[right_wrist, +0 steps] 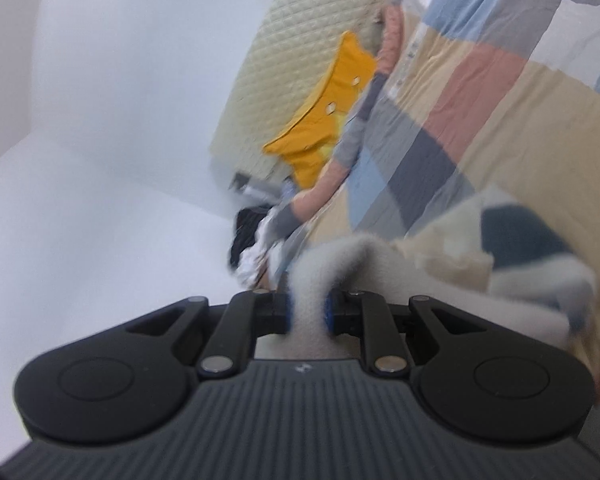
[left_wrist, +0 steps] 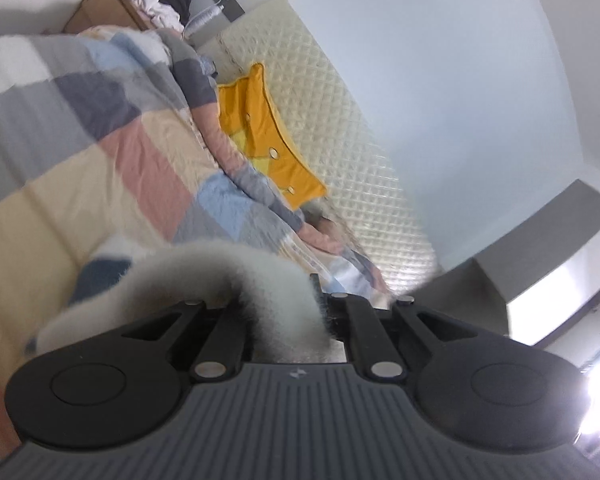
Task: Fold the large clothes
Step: 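Lift the hem with both tools and fold it toward the collar, then lay the folded hem on the sweater and open both tools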
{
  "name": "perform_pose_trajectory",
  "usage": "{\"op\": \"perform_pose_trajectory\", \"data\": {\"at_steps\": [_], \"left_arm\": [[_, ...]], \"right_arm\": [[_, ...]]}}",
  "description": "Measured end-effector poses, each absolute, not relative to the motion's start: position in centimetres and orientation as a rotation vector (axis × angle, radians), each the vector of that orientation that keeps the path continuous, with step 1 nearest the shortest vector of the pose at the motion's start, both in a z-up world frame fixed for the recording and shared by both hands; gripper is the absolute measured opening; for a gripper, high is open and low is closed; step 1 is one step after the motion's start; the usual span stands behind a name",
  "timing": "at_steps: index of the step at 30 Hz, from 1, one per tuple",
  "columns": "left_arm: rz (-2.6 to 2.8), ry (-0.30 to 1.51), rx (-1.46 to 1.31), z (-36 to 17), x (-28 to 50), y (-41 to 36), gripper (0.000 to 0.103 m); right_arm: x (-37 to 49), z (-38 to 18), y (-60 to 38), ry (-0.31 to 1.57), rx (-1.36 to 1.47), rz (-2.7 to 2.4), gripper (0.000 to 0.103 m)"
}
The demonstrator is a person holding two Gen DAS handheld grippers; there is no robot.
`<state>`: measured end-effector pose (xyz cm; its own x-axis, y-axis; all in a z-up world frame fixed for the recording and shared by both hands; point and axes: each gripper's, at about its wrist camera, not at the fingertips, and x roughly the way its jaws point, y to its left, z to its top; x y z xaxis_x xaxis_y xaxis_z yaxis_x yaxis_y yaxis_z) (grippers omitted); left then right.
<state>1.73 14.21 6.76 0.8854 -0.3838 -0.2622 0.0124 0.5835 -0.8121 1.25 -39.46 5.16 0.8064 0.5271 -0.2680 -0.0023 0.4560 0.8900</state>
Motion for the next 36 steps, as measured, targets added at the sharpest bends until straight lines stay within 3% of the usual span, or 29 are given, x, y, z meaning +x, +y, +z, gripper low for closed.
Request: {"op": "perform_pose_trajectory", "data": {"at_steps": [6,15,25,32,33,35,36], "left_arm": [[-0.124,0.498,-0.855,5.0,12.6,13.6,0.008],[-0.06,0.669,-0.799,-3.3,24.2,13.4,0.008],[0.0,0.819,-0.814,-12.7,30.9,14.5,0.009],[-0.046,0.873,-0.764,-13.4,31.6,14.5,0.01],[-0.056,0.868,-0.779,-13.2,31.5,14.6,0.014],[-0.093,0.859,-0.83,-12.5,30.8,15.0,0.035],[-0.115,0.848,-0.845,-12.1,30.4,15.2,0.054]], "right_arm": [[8.3,2.9,-37.8,0.586,1.108,0.251,0.019],[16.3,-4.4,-37.3,0.699,1.052,0.158,0.019],[21.5,-11.6,-36.0,0.861,0.967,0.1,0.019],[21.3,-12.1,-35.7,0.873,0.948,0.1,0.02],[21.2,-12.0,-35.7,0.866,0.952,0.102,0.022],[20.6,-11.7,-35.7,0.849,0.964,0.111,0.022],[20.3,-11.4,-35.7,0.843,0.968,0.116,0.025]]}}
